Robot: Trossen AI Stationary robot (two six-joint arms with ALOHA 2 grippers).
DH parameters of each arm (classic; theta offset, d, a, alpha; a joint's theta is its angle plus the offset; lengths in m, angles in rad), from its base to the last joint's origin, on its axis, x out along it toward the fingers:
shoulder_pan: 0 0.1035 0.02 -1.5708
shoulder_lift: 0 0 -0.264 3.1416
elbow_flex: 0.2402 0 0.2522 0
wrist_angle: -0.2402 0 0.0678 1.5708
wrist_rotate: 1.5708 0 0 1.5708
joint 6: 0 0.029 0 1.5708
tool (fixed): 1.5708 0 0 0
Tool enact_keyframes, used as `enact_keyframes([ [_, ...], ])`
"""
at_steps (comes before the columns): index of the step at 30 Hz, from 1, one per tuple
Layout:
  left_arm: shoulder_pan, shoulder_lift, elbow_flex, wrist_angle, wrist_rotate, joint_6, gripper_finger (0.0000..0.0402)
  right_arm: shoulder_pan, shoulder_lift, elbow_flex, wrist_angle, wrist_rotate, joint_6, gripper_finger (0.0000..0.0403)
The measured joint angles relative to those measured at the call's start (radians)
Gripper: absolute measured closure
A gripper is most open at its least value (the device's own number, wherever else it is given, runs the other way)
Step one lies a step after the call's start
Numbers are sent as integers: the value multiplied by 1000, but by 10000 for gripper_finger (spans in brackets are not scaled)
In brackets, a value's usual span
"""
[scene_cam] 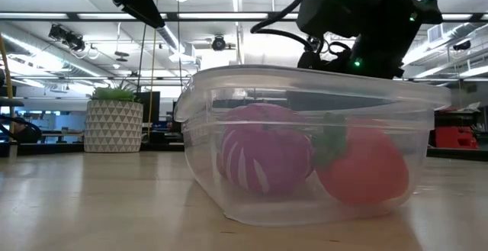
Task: Pick and placing Produce into tupperware
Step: Put the red cherry into the transparent bin
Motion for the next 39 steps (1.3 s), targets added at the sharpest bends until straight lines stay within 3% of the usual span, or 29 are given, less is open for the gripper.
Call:
enact_keyframes([
  [12,0,0,0,0,0,0,86,-2,-1,1,31,-4,-5,311],
  [28,0,0,0,0,0,2,86,35,-4,271,-13,-16,-158,304],
  [33,0,0,0,0,0,5,86,92,-6,288,53,-121,-173,298],
  [39,0,0,0,0,0,6,86,176,14,286,60,-127,-133,297],
])
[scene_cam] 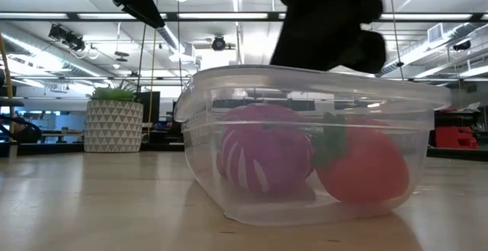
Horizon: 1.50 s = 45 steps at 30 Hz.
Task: Pick and placing Produce into tupperware
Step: Put the red cherry into the transparent bin, then put the top pink peach into the transparent bin
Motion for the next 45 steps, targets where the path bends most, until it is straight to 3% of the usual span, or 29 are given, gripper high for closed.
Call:
enact_keyframes([
  [6,0,0,0,3,0,-5,86,41,13,0,0,0,21,290],
  [15,0,0,0,6,0,-6,86,6,13,-2,-29,53,-13,229],
  [20,0,0,0,6,0,-7,86,-36,13,-2,-175,132,60,214],
  [29,0,0,0,6,0,-7,86,-97,13,-6,-579,112,376,219],
  [37,0,0,0,5,0,-7,86,-109,12,-106,-566,114,488,219],
  [45,0,0,0,5,0,-7,86,-125,12,-233,-437,215,518,219],
])
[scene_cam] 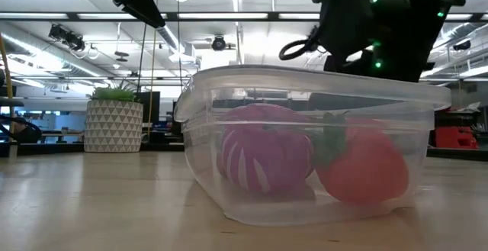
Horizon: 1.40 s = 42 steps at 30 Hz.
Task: Pick and placing Produce into tupperware
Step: Put the top pink peach into the transparent bin
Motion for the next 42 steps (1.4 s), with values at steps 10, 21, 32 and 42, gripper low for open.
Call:
enact_keyframes([
  [10,0,0,0,0,0,0,86,-59,-3,-66,170,45,-57,219],
  [21,0,0,0,0,0,0,86,-128,-2,-68,213,39,-105,238],
  [32,0,0,0,0,0,1,86,-108,-2,-67,244,1,-106,282],
  [42,0,0,0,-1,0,1,86,-105,-2,-47,256,1,-111,312],
])
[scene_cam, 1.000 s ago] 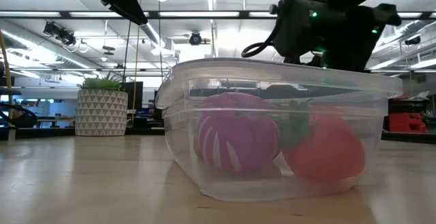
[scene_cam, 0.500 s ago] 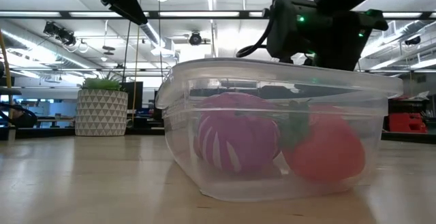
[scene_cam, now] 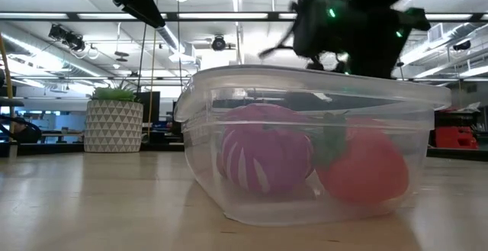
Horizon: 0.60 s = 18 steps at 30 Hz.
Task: Pick and placing Produce into tupperware
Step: Put the top pink peach into the transparent bin
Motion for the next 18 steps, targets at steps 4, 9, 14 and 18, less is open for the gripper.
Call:
enact_keyframes([
  [4,0,0,0,0,0,0,86,18,0,82,14,-7,-109,314],
  [9,0,0,0,-1,0,4,86,67,-1,241,14,5,-265,315],
  [14,0,0,0,-1,0,4,86,150,-2,376,64,-72,-336,314],
  [18,0,0,0,-1,0,3,86,228,-4,407,116,-106,-359,308],
])
